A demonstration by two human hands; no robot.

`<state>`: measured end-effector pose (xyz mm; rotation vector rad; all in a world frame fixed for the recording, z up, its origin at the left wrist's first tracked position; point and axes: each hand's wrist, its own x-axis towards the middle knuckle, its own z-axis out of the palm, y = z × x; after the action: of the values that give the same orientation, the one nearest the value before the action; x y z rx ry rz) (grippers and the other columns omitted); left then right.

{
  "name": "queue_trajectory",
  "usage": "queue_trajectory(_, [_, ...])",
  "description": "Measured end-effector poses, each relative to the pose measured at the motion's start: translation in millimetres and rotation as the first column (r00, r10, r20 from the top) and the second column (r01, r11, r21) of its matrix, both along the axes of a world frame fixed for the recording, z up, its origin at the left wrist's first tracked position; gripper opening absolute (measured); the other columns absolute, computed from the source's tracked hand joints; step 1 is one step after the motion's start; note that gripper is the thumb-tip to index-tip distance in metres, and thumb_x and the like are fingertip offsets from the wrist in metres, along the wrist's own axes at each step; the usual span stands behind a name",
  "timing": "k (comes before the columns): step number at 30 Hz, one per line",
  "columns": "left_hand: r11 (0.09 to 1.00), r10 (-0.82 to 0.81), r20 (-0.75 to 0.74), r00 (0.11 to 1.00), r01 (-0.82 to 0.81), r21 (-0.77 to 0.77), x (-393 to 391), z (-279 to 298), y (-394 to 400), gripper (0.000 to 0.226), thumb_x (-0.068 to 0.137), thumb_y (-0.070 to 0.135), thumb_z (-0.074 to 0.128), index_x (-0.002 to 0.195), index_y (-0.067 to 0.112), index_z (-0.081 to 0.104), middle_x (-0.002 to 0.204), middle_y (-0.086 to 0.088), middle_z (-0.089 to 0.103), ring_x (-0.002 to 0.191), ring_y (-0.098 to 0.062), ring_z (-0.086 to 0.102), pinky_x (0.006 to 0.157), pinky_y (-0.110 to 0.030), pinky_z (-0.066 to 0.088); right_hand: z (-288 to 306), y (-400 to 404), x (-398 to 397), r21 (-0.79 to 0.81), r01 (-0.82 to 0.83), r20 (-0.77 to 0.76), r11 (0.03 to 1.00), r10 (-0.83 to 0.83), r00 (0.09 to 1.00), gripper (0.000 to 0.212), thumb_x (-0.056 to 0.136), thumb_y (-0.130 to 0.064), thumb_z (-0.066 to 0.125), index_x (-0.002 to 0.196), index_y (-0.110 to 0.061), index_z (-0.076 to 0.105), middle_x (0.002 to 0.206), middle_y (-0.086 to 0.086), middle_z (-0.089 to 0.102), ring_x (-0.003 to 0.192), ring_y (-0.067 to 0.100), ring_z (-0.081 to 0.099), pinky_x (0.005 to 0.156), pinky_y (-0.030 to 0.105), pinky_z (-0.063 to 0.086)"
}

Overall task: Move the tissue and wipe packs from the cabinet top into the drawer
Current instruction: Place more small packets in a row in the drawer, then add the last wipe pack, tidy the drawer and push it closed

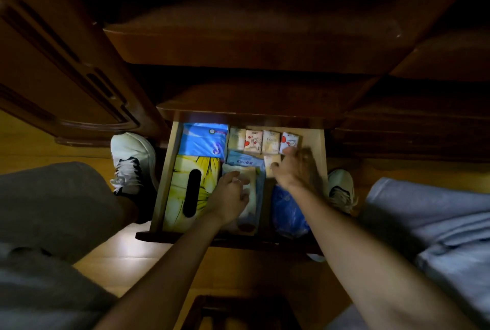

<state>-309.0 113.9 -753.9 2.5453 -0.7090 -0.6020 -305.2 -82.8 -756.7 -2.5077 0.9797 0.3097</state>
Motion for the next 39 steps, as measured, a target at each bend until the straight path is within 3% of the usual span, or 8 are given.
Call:
queue_trajectory(4, [0.994,0.06,0.031,0.998,-0.057,-0.09,17,62,11,0.035,0.097,0.027,0.059,0.132,0.02,0.062,0.144,0.001,0.051,0.125,-0.017,0.054,0.092,-0.026,0.05,51,-1,4,0.404,-0.146,0.025,0.903,0.149,0.989,0.027,0.097,-0.023,0.063,0.124,-0.019,0.06,0.124,0.006,0.063,0.108,0.019,0.06,0.093,0.038,0.053])
queue_trajectory(8, [0.968,0.206,0.193,0.959,-0.17,-0.186,43,162,24,0.022,0.096,0.026,0.063,0.116,0.02,0.066,0.118,-0.004,0.065,0.093,-0.021,0.066,0.067,-0.024,0.044,146,-16,5,0.375,-0.305,0.176,0.876,0.256,0.951,0.026,0.096,-0.024,0.066,0.123,-0.023,0.064,0.119,0.0,0.069,0.098,0.01,0.064,0.088,0.031,0.054])
queue_trajectory(13, [0.938,0.237,0.523,0.818,-0.053,-0.342,62,303,42,0.025,0.096,0.024,0.056,0.114,0.036,0.068,0.116,0.014,0.065,0.091,-0.009,0.065,0.069,-0.026,0.048,287,-15,-12,0.133,-0.496,0.59,0.858,0.334,0.735,0.011,0.095,-0.032,0.063,0.099,-0.04,0.07,0.095,-0.018,0.073,0.084,0.004,0.069,0.081,0.035,0.06])
queue_trajectory(19, [0.894,0.335,0.71,0.62,0.028,-0.446,103,431,32,0.025,0.094,0.019,0.058,0.113,0.031,0.069,0.11,0.011,0.064,0.099,-0.011,0.061,0.067,-0.025,0.043,418,-14,16,-0.406,-0.284,0.786,0.869,0.49,0.377,0.015,0.09,-0.032,0.057,0.101,-0.039,0.066,0.096,-0.021,0.066,0.093,0.001,0.058,0.074,0.03,0.054])
queue_trajectory(25, [0.96,0.161,0.786,0.597,0.091,-0.266,153,472,-6,0.062,0.086,0.032,0.065,0.144,0.028,0.045,0.142,0.0,0.049,0.129,-0.024,0.045,0.093,-0.041,0.047,459,-37,81,-0.219,-0.241,0.704,0.945,0.324,0.632,0.066,0.093,-0.032,0.067,0.149,-0.03,0.034,0.153,-0.004,0.042,0.139,0.018,0.043,0.106,0.037,0.044])
queue_trajectory(29, [0.991,-0.078,0.749,0.658,0.133,-0.014,196,475,-39,0.096,0.082,0.068,0.058,0.159,0.034,0.013,0.167,0.002,0.015,0.153,-0.024,0.011,0.123,-0.051,0.018,474,-47,125,-0.127,-0.414,0.585,0.902,0.405,0.703,0.052,0.101,-0.018,0.049,0.148,-0.038,0.041,0.152,-0.007,0.046,0.138,0.019,0.046,0.105,0.033,0.044])
queue_trajectory(33, [0.995,-0.074,0.588,0.806,0.021,0.097,247,471,-58,0.104,0.07,0.094,0.038,0.155,0.035,0.031,0.157,0.004,0.04,0.143,-0.023,0.035,0.117,-0.047,0.028,492,-58,182,0.119,-0.496,0.684,0.86,0.291,0.669,0.054,0.095,0.004,0.04,0.135,-0.028,0.055,0.129,-0.007,0.066,0.119,0.008,0.062,0.085,0.016,0.048])
queue_trajectory(39, [0.99,0.003,0.636,0.772,-0.093,0.108,315,457,-52,0.085,0.088,0.082,0.021,0.153,0.03,0.033,0.15,0.003,0.046,0.135,-0.024,0.04,0.109,-0.045,0.033,504,-75,310,-0.172,-0.408,0.55,0.896,0.432,0.715,0.044,0.098,-0.023,0.053,0.142,-0.029,0.048,0.14,-0.003,0.058,0.126,0.017,0.056,0.105,0.038,0.047])
